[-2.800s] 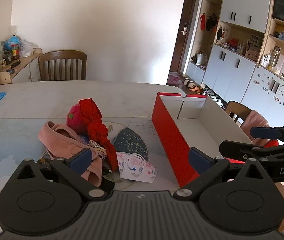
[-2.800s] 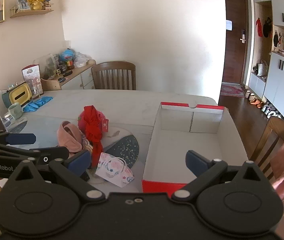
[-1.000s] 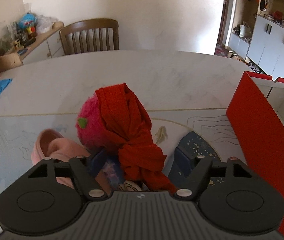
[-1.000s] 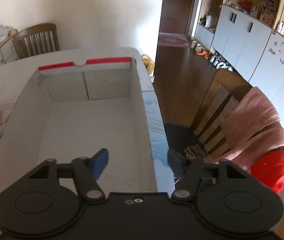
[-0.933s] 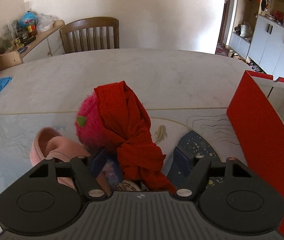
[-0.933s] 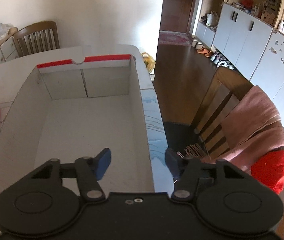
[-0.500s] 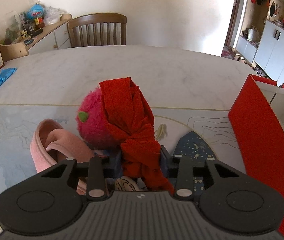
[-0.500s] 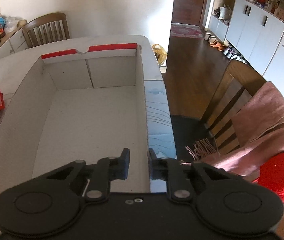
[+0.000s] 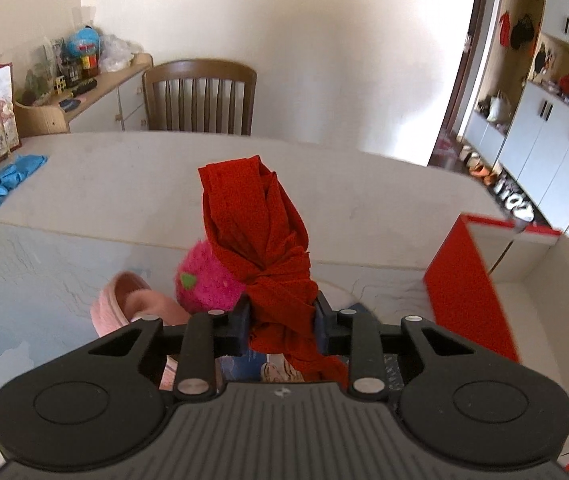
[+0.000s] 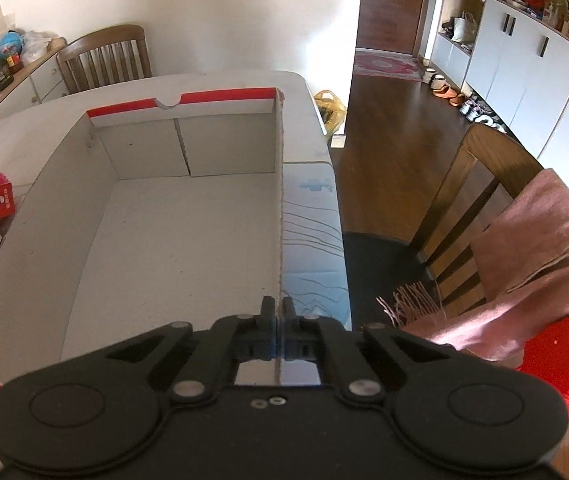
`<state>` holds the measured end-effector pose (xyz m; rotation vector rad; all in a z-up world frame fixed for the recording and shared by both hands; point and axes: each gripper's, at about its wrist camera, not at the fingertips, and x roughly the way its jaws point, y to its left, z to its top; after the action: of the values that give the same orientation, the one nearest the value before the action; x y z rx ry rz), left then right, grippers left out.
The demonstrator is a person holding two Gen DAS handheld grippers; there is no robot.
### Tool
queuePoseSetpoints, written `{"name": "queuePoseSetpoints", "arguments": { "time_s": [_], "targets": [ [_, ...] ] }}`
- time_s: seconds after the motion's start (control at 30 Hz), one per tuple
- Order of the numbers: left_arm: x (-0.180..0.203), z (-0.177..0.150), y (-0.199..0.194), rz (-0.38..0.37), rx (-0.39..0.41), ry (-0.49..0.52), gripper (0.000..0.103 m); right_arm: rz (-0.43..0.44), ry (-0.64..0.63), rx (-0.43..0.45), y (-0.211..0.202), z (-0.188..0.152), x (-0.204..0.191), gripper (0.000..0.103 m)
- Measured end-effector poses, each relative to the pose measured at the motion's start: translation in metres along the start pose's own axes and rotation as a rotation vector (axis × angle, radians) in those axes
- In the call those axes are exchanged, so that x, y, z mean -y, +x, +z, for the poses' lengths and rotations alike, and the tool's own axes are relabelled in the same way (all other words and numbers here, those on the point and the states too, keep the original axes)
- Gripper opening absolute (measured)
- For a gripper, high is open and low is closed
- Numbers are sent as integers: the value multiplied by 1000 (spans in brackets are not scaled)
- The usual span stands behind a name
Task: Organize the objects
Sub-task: 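Close the left gripper on the red scarf and lift it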
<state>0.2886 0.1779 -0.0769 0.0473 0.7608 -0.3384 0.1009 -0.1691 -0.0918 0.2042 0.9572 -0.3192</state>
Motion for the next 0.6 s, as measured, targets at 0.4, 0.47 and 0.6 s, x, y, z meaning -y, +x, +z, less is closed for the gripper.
{"name": "queuePoseSetpoints", "arguments": {
  "time_s": [0.4,0.47,0.6],
  "targets": [
    [48,39,-58,-173,45,78,28,23,-10,0,1,0,4,2],
    [65,42,-60,-221,32,107,28,25,-13,0,1,1,5,2],
    [102,46,-57,-312,9,146,28,28,-9,1,2,0,6,2]
  ]
}}
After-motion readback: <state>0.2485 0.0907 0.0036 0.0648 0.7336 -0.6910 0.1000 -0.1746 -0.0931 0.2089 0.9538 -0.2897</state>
